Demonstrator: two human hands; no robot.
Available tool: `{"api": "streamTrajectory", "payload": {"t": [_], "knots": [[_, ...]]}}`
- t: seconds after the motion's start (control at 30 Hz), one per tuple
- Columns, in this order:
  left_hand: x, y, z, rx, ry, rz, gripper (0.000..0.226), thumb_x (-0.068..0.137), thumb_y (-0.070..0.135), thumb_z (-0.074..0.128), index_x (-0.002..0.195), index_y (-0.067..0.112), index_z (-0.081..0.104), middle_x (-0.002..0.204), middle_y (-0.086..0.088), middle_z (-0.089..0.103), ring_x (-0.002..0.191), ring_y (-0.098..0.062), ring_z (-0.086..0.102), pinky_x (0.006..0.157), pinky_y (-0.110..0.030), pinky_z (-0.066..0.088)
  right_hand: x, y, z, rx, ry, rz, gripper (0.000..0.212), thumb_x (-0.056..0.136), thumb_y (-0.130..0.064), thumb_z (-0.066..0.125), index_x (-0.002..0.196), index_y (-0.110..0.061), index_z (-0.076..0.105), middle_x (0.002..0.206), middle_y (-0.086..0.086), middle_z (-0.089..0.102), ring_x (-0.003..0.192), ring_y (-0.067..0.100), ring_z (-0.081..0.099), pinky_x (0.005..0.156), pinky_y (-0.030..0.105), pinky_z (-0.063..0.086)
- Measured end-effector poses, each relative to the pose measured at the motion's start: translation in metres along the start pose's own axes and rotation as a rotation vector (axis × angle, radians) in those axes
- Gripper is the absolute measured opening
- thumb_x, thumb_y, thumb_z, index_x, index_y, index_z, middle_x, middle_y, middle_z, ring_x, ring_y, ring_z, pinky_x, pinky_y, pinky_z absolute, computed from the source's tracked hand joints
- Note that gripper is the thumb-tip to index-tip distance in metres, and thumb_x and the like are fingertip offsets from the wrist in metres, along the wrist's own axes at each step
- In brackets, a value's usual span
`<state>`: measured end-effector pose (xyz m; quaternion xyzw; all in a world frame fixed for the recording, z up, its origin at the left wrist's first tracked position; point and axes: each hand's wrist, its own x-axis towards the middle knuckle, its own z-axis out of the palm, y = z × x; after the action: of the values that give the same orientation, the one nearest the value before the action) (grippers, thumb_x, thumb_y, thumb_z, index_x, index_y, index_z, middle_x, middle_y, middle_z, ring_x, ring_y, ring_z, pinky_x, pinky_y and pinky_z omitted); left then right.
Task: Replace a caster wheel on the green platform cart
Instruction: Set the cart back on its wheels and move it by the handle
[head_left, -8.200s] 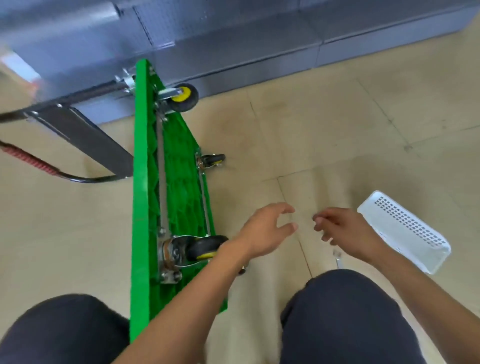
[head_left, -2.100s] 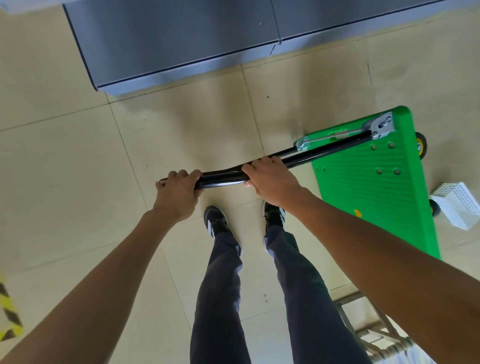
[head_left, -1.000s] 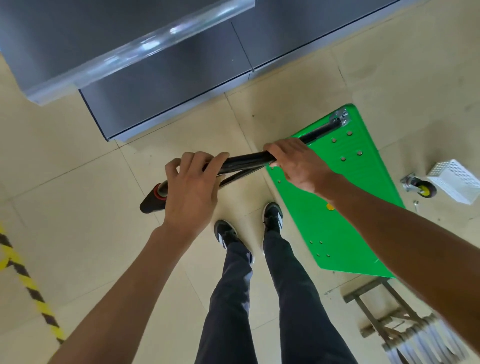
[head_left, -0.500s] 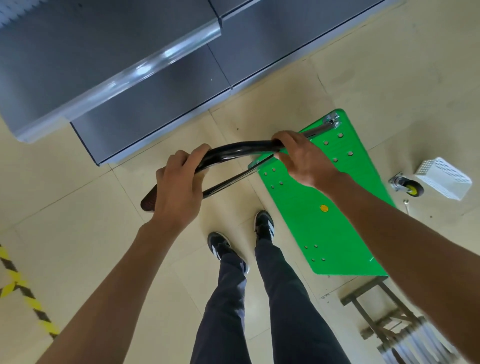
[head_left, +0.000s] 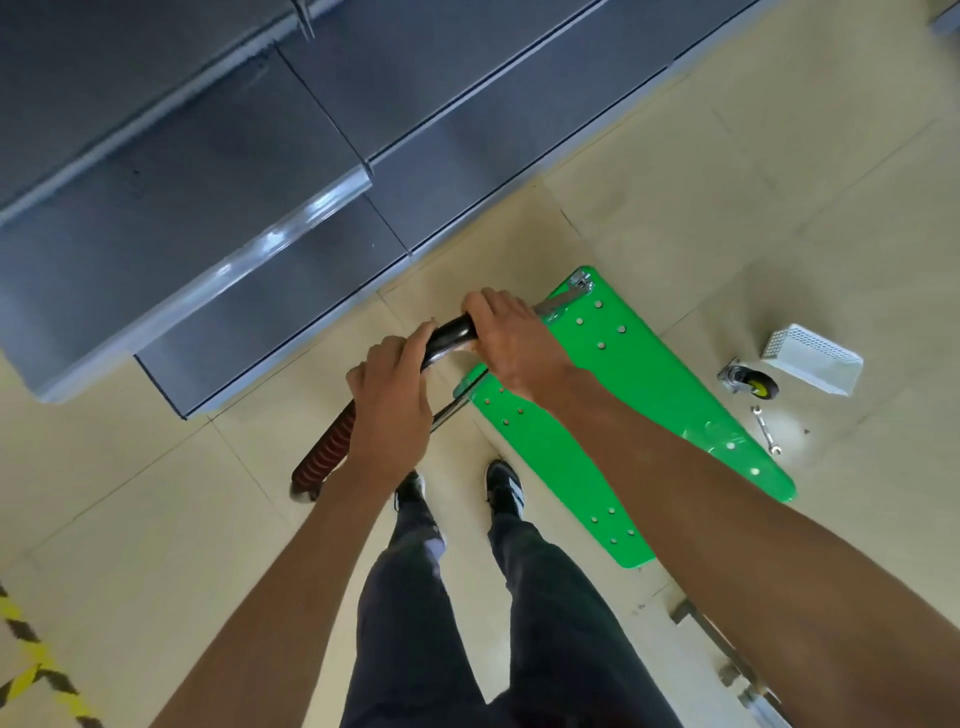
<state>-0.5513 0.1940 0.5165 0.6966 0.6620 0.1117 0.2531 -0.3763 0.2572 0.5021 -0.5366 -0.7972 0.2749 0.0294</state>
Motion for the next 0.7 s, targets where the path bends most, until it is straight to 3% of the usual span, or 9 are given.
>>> {"api": "streamTrajectory", "payload": {"t": [0.13,0.27,0.4,0.57,0.7], "knots": [[0.006,-0.010,-0.003,0.023,0.032,0.024,0.054,0.090,0.004,0.064,0.138,0.017,0.044,0.114,-0.006,0.060,0.106,-0.025,0.056,0.093,-0.051,0.043,0.009,0.018,-0.012,0.055,0.045,0.091,0.015,0.102,-0.017,0.051,0.110,-0.006,0.049,0.106,0.016,0.056,0.094,0.032,0.052,0.087,0.041,0.042],[0.025,-0.013,-0.006,-0.028,-0.026,0.093,0.045,0.100,0.025,0.053,0.143,0.020,0.040,0.110,-0.004,0.059,0.101,-0.020,0.056,0.087,-0.045,0.048,0.009,0.029,-0.028,0.132,0.072,0.174,0.031,0.105,-0.033,0.038,0.109,-0.004,0.048,0.102,0.014,0.054,0.088,0.025,0.047,0.078,0.038,0.038],[0.044,-0.014,-0.009,-0.048,-0.111,0.137,0.052,0.099,0.038,0.051,0.147,0.021,0.037,0.117,-0.004,0.059,0.104,-0.020,0.055,0.086,-0.042,0.048,0.008,0.047,-0.040,0.190,0.133,0.310,0.023,0.102,-0.017,0.051,0.118,0.000,0.048,0.113,0.016,0.053,0.097,0.029,0.049,0.080,0.040,0.039],[0.050,-0.008,-0.012,0.036,-0.163,0.252,0.058,0.095,0.033,0.058,0.147,0.018,0.036,0.114,-0.002,0.057,0.101,-0.017,0.054,0.082,-0.037,0.049,0.002,0.077,-0.049,0.208,0.117,0.387,0.021,0.101,-0.013,0.050,0.121,-0.006,0.046,0.113,0.013,0.055,0.096,0.027,0.051,0.078,0.035,0.040],[0.052,0.003,-0.010,0.055,-0.175,0.248,0.059,0.095,0.030,0.060,0.147,0.016,0.036,0.114,-0.005,0.058,0.098,-0.017,0.055,0.078,-0.034,0.051,0.015,0.081,-0.048,0.237,0.124,0.435,0.022,0.101,-0.010,0.047,0.122,-0.007,0.047,0.115,0.014,0.057,0.090,0.022,0.049,0.077,0.034,0.040]]}}
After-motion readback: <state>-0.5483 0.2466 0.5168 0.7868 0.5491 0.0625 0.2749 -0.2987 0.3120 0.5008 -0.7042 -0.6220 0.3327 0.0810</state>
